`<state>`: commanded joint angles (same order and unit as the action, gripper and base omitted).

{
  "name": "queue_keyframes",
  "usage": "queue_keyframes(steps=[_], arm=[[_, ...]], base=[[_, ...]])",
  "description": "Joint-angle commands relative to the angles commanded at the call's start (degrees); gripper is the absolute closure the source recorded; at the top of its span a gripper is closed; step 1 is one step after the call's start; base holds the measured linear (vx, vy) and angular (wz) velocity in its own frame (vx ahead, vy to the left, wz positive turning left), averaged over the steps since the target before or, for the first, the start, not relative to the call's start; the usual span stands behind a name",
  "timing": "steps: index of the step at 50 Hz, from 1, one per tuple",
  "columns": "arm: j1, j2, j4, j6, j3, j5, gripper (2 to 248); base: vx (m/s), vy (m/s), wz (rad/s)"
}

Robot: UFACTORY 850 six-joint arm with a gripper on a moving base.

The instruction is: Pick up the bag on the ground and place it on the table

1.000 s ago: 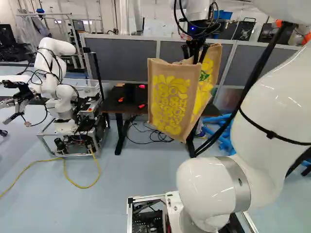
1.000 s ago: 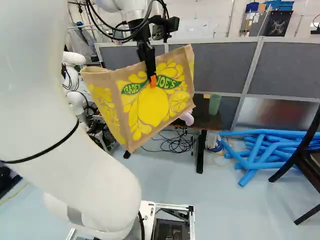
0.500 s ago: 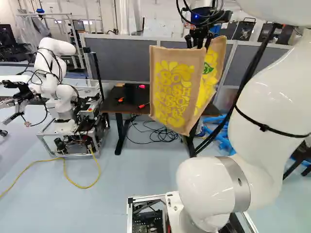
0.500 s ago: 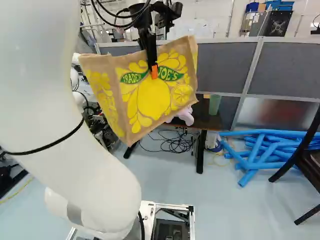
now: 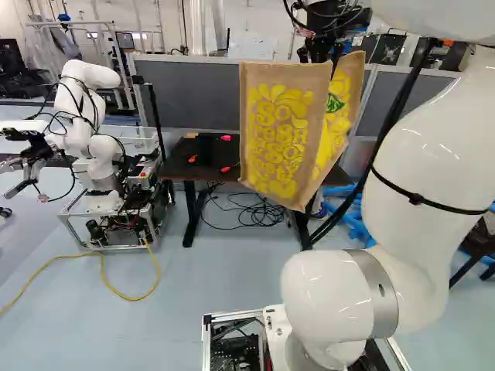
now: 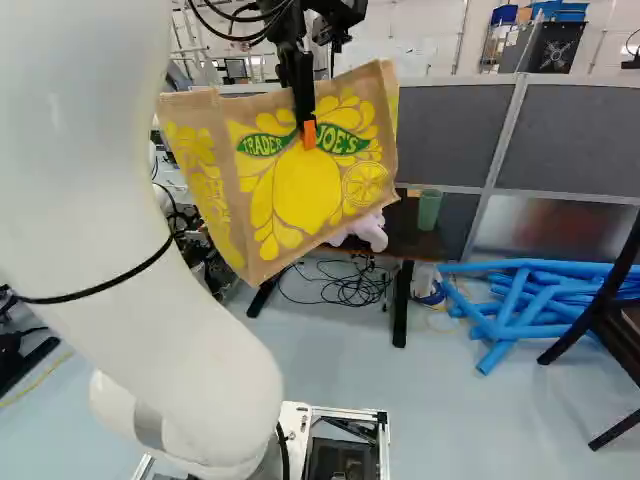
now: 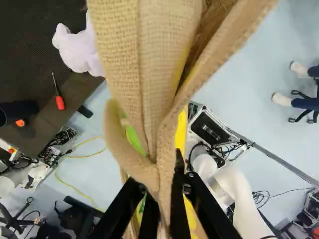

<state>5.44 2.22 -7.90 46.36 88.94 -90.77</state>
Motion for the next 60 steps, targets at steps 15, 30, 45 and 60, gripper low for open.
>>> queue_keyframes(steps=[15, 30, 45, 60], arm=[[0.00, 0.00, 0.00, 0.00, 0.00, 0.00, 228], [0.00, 0.00, 0.00, 0.00, 0.00, 0.00, 228], [0.00, 0.00, 0.00, 0.00, 0.00, 0.00, 228], [0.00, 0.00, 0.00, 0.00, 0.00, 0.00, 228]], base=[[0.152, -0.031, 0.008], [0.199, -0.043, 0.005], [0.208, -0.048, 0.008], [0.198, -0.031, -0.004]])
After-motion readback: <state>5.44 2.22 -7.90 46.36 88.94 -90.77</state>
